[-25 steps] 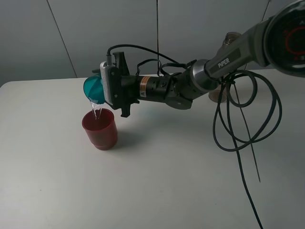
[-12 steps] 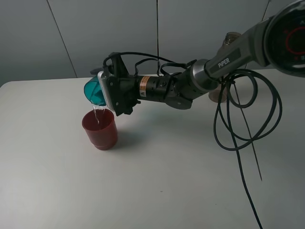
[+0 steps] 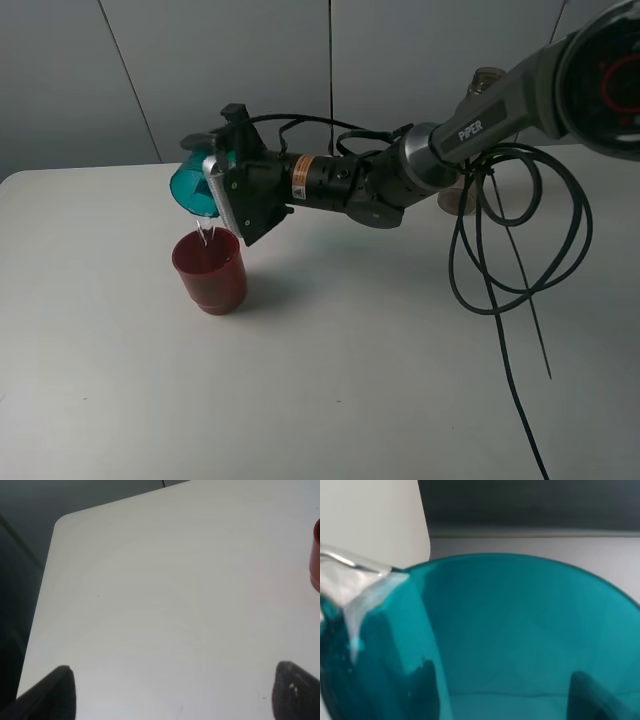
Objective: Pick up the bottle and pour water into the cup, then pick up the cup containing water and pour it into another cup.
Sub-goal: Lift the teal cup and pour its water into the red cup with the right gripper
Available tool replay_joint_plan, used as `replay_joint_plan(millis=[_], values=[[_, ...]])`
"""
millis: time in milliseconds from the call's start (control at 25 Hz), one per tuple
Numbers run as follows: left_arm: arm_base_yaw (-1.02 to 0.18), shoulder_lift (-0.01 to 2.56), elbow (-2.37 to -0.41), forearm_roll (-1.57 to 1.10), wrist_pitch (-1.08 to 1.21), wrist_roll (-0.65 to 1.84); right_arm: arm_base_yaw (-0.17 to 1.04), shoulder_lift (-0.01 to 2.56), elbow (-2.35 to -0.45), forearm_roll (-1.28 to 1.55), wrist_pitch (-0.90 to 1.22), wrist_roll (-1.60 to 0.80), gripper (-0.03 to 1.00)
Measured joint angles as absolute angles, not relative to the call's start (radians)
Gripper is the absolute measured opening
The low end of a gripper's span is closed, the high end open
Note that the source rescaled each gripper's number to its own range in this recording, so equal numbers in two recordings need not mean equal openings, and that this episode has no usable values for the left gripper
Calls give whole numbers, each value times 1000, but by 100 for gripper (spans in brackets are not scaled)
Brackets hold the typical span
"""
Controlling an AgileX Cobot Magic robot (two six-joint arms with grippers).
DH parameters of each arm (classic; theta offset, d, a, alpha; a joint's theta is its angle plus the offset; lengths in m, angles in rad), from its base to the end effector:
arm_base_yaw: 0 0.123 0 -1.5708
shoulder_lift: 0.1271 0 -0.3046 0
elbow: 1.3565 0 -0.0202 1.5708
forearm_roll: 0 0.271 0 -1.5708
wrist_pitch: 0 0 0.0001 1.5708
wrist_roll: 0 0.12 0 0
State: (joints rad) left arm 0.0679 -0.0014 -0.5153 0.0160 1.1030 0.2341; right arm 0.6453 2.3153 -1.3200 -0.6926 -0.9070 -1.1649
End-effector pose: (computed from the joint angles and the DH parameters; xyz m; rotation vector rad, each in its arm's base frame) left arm 0.0146 0.0027 0.2742 0.1710 2.0691 0.2045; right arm 0.3781 0.3601 0.1042 -1.6597 0.3314 -0.2968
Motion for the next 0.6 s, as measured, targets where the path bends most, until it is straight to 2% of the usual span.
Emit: replay_joint_plan(millis=[600], values=[[68, -1, -515, 16, 1103, 234, 645, 2315, -1320, -691, -937, -1458, 6]])
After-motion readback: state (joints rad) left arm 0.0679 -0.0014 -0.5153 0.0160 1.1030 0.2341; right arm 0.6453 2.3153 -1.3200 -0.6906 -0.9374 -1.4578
